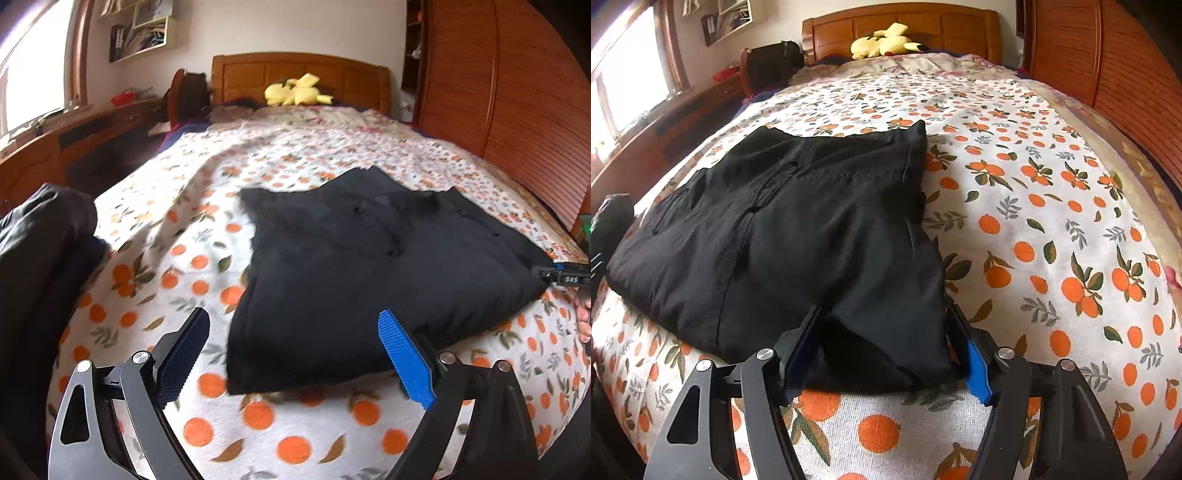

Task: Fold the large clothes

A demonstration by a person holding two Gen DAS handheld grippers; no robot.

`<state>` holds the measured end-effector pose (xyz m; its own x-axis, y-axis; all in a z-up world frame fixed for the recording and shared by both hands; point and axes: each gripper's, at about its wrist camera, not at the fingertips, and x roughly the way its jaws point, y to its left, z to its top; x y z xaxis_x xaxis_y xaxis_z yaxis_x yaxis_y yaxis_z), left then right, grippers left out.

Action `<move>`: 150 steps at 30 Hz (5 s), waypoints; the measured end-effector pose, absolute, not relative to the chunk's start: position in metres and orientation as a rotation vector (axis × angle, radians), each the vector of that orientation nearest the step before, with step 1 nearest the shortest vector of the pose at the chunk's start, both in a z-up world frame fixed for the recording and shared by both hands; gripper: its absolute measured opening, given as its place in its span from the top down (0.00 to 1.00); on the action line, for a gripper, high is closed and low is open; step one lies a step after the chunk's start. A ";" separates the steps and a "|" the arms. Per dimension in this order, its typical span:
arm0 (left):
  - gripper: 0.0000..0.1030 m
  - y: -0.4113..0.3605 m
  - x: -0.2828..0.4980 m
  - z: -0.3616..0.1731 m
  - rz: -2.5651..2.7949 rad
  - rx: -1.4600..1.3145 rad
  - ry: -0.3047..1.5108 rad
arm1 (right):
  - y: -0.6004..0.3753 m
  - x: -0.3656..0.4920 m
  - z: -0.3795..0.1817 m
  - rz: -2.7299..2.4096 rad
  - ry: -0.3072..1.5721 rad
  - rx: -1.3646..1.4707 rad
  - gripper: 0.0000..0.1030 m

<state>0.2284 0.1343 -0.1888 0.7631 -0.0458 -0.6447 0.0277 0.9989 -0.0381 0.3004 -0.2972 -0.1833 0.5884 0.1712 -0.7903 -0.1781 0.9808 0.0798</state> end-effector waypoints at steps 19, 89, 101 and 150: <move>0.89 0.144 0.228 -0.208 -0.058 -0.093 0.792 | -0.282 0.279 -0.147 0.185 0.788 -0.111 0.95; 0.68 0.118 0.107 -0.212 -0.090 -0.211 0.756 | -0.157 0.182 -0.185 0.578 0.849 -0.231 0.61; 0.90 0.078 0.115 -0.130 -0.173 -0.148 0.583 | -0.183 0.173 -0.164 0.536 0.806 -0.206 0.58; 0.29 -0.155 0.148 -0.064 -0.475 0.084 0.505 | -0.379 0.143 -0.081 0.297 0.646 -0.060 0.55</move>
<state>0.1476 -0.1545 -0.0644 0.7693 -0.4174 -0.4837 0.4580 0.8882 -0.0379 0.1428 -0.3786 -0.0811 0.7575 0.2543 -0.6013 -0.2912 0.9559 0.0375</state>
